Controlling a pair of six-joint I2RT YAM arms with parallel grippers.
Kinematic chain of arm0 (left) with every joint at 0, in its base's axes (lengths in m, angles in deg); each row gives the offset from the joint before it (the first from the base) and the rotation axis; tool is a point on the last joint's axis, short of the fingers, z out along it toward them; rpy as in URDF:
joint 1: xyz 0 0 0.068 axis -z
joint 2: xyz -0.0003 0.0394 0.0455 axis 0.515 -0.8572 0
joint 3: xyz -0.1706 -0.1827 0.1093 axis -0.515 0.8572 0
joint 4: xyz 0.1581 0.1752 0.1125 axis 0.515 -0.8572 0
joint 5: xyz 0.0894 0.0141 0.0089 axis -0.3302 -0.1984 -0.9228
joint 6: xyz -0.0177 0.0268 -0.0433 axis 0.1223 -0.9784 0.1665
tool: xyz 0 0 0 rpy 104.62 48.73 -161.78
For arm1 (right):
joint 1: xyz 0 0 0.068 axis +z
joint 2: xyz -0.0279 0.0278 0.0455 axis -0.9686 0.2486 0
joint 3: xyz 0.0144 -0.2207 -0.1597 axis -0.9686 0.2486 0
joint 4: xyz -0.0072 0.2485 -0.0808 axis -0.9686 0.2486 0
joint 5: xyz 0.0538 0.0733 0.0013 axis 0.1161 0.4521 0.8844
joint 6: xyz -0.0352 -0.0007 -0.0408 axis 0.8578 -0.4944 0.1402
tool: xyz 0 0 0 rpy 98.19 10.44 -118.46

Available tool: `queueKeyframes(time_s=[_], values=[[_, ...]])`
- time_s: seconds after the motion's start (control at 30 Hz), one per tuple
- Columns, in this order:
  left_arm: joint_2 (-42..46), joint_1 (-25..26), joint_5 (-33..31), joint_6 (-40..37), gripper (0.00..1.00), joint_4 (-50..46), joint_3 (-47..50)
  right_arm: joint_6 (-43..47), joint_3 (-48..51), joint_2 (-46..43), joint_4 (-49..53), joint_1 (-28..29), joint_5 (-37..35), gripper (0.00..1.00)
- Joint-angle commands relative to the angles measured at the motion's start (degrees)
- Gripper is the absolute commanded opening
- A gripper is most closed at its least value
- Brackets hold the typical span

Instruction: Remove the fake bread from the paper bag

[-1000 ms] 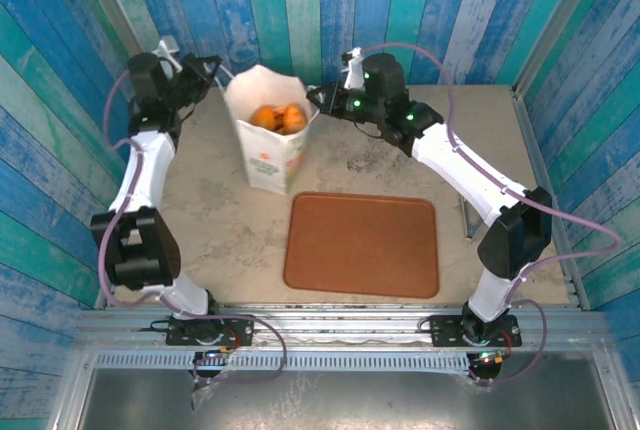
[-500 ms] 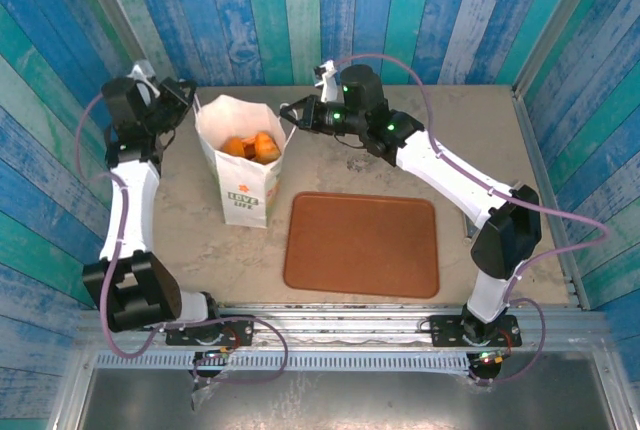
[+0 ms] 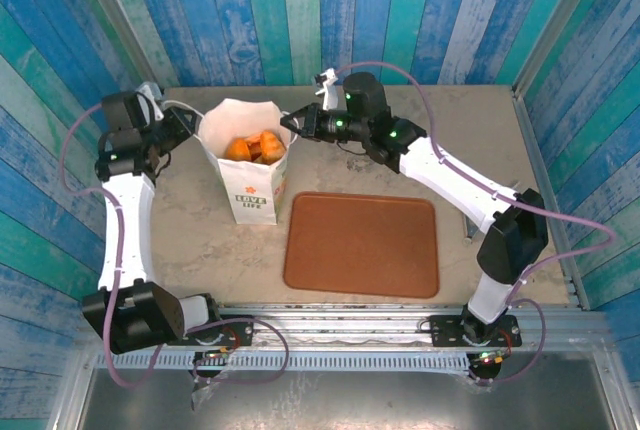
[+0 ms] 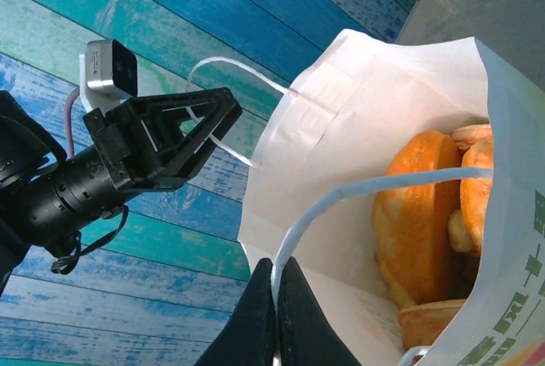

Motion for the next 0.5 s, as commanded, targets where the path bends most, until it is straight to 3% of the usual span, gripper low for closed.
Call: queueKeyframes(time_s=[0.0, 0.27, 0.47], values=[[1.89, -0.70, -2.49, -5.36, 0.32, -5.60, -4.63, 0.22, 0.69, -2.10, -0.97, 0.48, 1.10, 0.06], [-0.30, -2.56, -5.23, -9.72, 0.30, -13.47, -9.98, 2.61, 0.96, -3.98, 2.31, 0.41, -1.59, 0.14], [-2.10, -2.91, 1.78, -11.11, 0.34, -12.72, -10.53, 4.01, 0.96, -5.28, 4.21, 0.15, -2.33, 0.22]])
